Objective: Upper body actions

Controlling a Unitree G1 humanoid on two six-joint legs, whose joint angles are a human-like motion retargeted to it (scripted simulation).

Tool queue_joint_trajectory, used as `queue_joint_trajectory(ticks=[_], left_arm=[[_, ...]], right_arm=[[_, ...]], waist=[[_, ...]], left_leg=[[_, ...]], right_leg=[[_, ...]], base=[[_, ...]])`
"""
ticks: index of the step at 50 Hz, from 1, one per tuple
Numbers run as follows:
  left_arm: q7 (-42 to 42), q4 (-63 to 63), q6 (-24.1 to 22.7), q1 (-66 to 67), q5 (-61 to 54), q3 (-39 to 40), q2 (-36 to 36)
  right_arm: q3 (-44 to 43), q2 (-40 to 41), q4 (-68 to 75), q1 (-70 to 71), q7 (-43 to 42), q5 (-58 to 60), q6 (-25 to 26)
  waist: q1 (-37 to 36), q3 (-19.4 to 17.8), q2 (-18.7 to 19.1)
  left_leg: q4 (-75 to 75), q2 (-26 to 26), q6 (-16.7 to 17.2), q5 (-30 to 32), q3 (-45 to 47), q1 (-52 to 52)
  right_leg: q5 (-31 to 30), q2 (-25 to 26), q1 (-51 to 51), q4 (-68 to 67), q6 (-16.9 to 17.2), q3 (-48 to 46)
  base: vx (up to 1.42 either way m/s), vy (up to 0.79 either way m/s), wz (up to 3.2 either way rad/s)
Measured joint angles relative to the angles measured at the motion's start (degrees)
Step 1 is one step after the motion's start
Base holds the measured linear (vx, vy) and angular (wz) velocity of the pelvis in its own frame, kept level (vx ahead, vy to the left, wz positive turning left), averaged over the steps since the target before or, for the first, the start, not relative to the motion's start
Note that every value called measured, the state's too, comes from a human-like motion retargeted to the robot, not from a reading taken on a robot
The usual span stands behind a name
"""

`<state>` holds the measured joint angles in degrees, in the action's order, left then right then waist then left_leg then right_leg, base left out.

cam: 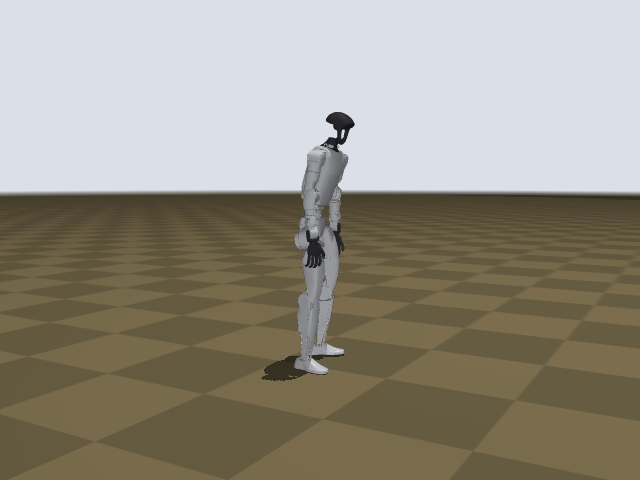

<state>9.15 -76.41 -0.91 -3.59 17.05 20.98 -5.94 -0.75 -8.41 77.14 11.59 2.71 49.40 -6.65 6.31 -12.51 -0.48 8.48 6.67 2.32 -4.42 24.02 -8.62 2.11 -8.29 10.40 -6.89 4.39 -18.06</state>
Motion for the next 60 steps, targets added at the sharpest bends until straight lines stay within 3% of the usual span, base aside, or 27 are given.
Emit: queue_joint_trajectory(ticks=[3, 6, 10, 17, 22, 29, 33, 37, 42, 47, 60], left_arm=[[0.7, 3.2, -2.0, -4.7, -0.8, -3.6, -0.4], [3.1, 9.0, -5.1, -9.8, -0.7, -12.8, -4.0], [5.1, 22.8, -7.8, -16.7, 3.3, -25.6, -10.7], [8.4, 42.3, -12.5, -27.9, 4.8, -29.0, -22.3], [7.0, 48.3, -10.6, -35.7, 1.9, -28.1, -26.6], [6.5, 48.7, -6.6, -45.4, -12.4, -33.2, -30.8], [7.9, 49.5, -8.0, -45.7, -15.3, -37.7, -33.2], [8.3, 52.2, -10.1, -42.5, -13.9, -40.4, -35.9], [7.2, 52.4, -11.3, -36.5, -16.0, -41.0, -37.2], [6.4, 49.8, -12.2, -33.8, -14.4, -40.5, -37.0], [3.1, 46.9, -12.7, -32.6, -12.2, -36.8, -35.6]], right_arm=[[3.4, 0.4, -4.5, 2.3, 0.5, -1.0, -1.9], [5.7, -0.5, -10.7, 4.6, 2.1, -3.8, -5.0], [7.8, -3.7, -20.9, 7.9, 6.2, -6.2, -9.1], [11.3, -11.5, -38.7, 16.6, 13.0, -3.3, -15.0], [11.1, -17.6, -44.4, 25.4, 11.1, -7.6, -18.1], [18.5, -31.5, -49.5, 36.8, 15.7, -18.8, -22.7], [24.9, -35.8, -51.6, 36.7, 11.9, -19.4, -24.8], [29.7, -35.3, -51.1, 33.6, 10.4, -25.0, -27.1], [33.5, -33.5, -51.3, 31.3, 10.6, -28.8, -29.0], [34.3, -33.1, -51.4, 30.4, 7.5, -23.5, -29.9], [31.7, -32.2, -48.2, 30.1, 3.9, -19.3, -29.7]], waist=[[-0.3, -4.0, -0.3], [-0.4, -8.9, -0.5], [-5.2, -11.5, 0.2], [-7.2, -16.1, -2.0], [-7.3, -17.0, -3.2], [-7.1, -17.3, -0.9], [-7.6, -17.3, 1.6], [-7.9, -17.3, 1.1], [-6.5, -17.3, -1.4], [-4.7, -17.3, -3.3], [-4.9, -17.3, -3.2]], left_leg=[[5.1, 1.6, -0.1, -1.4, 0.4, -4.6], [13.8, 2.8, 0.0, -4.1, -2.2, -11.7], [27.1, 5.7, -0.5, -9.0, -3.2, -26.0], [50.2, 8.6, -2.0, -16.4, -3.5, -47.5], [62.1, 9.7, -5.0, -19.9, -2.0, -60.7], [78.6, 12.7, -11.4, -24.5, -1.9, -77.2], [89.0, 15.2, -14.4, -27.8, -4.5, -81.0], [98.9, 17.8, -17.2, -31.7, -4.9, -81.3], [107.4, 18.9, -17.2, -34.9, -6.5, -81.1], [110.2, 18.1, -17.2, -35.0, -6.0, -80.8], [107.5, 18.1, -17.2, -34.5, -5.4, -80.9]], right_leg=[[2.1, -2.2, 3.6, -4.1, 0.0, -3.7], [0.8, -5.2, 6.9, -7.8, 0.3, -8.2], [6.1, -6.7, 21.9, -22.2, -1.0, -4.6], [15.1, -7.6, 44.2, -44.2, -4.4, 2.0], [19.1, -7.0, 60.3, -57.9, -7.3, 4.6], [24.3, -5.1, 78.2, -76.5, -12.4, 2.7], [28.1, -4.8, 79.6, -85.8, -16.4, -1.7], [32.5, -4.9, 79.6, -95.6, -19.4, -2.9], [38.0, -5.5, 79.6, -106.1, -19.4, -0.7], [41.2, -6.8, 79.6, -111.4, -19.4, 1.6], [39.0, -5.8, 79.6, -107.8, -19.4, 1.1]], base=[[-0.32, 0.03, -0.25], [-0.36, -0.12, 0.52], [-0.43, -0.14, -0.07], [-0.28, -0.09, 0.05], [-0.24, -0.05, 0.05], [-0.14, 0.05, -0.04], [-0.02, 0.0, -0.08], [0.05, 0.04, -0.15], [0.11, 0.06, 0.04], [0.04, 0.0, 0.29], [0.0, 0.0, 0.01]])
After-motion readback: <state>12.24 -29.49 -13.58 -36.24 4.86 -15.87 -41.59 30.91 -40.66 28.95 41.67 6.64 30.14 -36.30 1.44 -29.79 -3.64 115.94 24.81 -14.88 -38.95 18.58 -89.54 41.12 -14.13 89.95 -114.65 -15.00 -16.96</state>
